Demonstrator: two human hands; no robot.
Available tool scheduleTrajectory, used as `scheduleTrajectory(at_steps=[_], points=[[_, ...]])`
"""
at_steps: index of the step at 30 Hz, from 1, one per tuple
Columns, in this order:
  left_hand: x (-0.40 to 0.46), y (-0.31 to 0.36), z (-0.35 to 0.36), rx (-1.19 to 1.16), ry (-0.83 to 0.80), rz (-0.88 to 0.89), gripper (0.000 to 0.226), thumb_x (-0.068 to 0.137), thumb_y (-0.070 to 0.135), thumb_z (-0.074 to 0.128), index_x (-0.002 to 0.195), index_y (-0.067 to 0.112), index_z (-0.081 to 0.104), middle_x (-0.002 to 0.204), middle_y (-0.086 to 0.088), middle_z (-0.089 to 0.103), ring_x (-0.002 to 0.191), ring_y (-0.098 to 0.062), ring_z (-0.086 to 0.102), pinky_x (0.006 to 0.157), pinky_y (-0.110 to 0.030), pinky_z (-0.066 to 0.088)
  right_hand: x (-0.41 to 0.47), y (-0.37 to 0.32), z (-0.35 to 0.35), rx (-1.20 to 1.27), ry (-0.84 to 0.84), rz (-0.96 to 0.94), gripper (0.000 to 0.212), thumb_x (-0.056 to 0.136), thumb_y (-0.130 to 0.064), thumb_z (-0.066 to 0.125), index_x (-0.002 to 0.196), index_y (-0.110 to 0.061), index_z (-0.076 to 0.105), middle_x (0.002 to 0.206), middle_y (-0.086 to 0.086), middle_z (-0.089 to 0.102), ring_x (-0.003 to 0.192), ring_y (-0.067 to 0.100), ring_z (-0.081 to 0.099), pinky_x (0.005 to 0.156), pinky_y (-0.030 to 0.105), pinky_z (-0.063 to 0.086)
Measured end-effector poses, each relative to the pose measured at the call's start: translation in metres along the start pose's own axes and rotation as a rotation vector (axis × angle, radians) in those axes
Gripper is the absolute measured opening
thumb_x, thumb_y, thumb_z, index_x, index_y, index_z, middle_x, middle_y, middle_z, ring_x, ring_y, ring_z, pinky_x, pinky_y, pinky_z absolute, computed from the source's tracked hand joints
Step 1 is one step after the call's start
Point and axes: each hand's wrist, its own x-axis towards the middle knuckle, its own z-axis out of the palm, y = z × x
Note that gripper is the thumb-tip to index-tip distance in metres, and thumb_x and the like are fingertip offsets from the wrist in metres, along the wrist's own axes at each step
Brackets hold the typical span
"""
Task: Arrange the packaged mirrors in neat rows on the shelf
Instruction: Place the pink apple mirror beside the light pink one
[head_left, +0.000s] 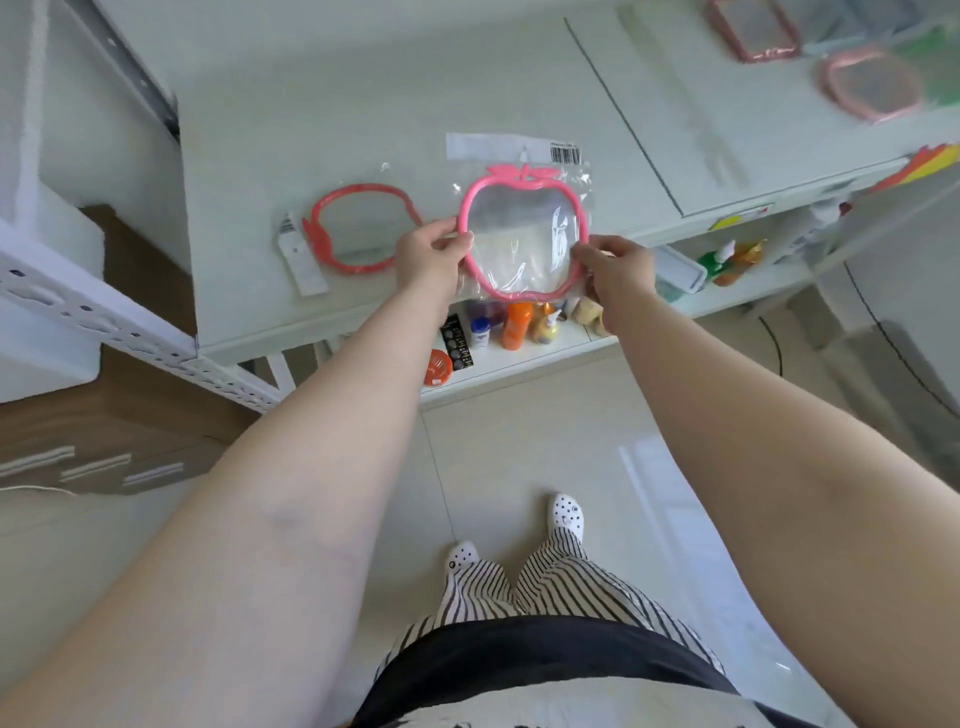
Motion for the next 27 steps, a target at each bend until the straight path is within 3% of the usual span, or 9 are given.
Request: scheduleTrajectory(at_steps=[3, 5, 7, 12, 20, 27], points=[[-0.002, -0.002, 0.043, 0.03, -0.043, 0.016, 0.03, 0.089, 0.011, 0.063, 0.119, 0.015, 0.066, 0.103, -0.004, 0.072, 0.077, -0.017, 0.065, 0.061, -0.024, 0.054, 0.012, 0.004, -0.04, 0.049, 0.041, 0.01, 0.02, 0.085, -0.013, 0.068, 0.103, -0.006, 0.069, 0.071, 0.002, 0.063, 0.053, 0.011, 0.056, 0.056, 0.025, 0.055], [-0.003, -0.002, 0.075, 0.037, -0.069, 0.015, 0.03, 0.088, 0.012, 0.064, 0.117, 0.017, 0.067, 0.104, -0.002, 0.073, 0.084, -0.02, 0.068, 0.075, -0.03, 0.058, 0.024, 0.008, -0.068, 0.078, 0.078, 0.014, 0.02, 0.084, -0.012, 0.069, 0.103, -0.005, 0.069, 0.077, 0.005, 0.065, 0.061, 0.016, 0.06, 0.073, 0.035, 0.06], [-0.004, -0.002, 0.11, 0.048, -0.105, 0.025, 0.029, 0.087, 0.011, 0.065, 0.115, 0.016, 0.068, 0.101, -0.002, 0.072, 0.088, -0.023, 0.07, 0.081, -0.033, 0.059, 0.038, 0.01, -0.098, 0.082, 0.12, 0.017, 0.016, 0.084, -0.012, 0.069, 0.098, -0.007, 0.069, 0.077, 0.005, 0.065, 0.064, 0.018, 0.06, 0.081, 0.041, 0.059], [-0.018, 0.0, 0.2, 0.088, -0.122, 0.059, 0.029, 0.089, 0.007, 0.061, 0.117, 0.012, 0.067, 0.088, 0.002, 0.066, 0.077, -0.014, 0.063, 0.067, -0.018, 0.054, 0.081, 0.015, -0.175, 0.099, 0.141, 0.056, 0.024, 0.084, -0.014, 0.07, 0.106, -0.006, 0.069, 0.076, 0.002, 0.064, 0.062, 0.015, 0.06, 0.083, 0.037, 0.06], [-0.038, 0.01, 0.326, 0.126, -0.046, 0.031, 0.026, 0.09, 0.012, 0.061, 0.114, 0.015, 0.069, 0.091, 0.003, 0.066, 0.092, -0.022, 0.067, 0.09, -0.035, 0.056, 0.141, 0.002, -0.28, 0.095, 0.15, 0.028, 0.007, 0.083, -0.01, 0.069, 0.09, -0.012, 0.068, 0.076, 0.007, 0.064, 0.055, 0.013, 0.054, 0.078, 0.033, 0.056], [-0.02, 0.034, 0.389, 0.104, -0.012, 0.026, 0.027, 0.088, 0.01, 0.063, 0.113, 0.015, 0.07, 0.089, 0.0, 0.068, 0.079, -0.02, 0.066, 0.085, -0.032, 0.058, 0.194, -0.026, -0.322, 0.087, 0.156, -0.002, 0.022, 0.082, -0.013, 0.07, 0.104, -0.01, 0.071, 0.093, 0.01, 0.072, 0.083, 0.027, 0.07, 0.083, 0.044, 0.059]])
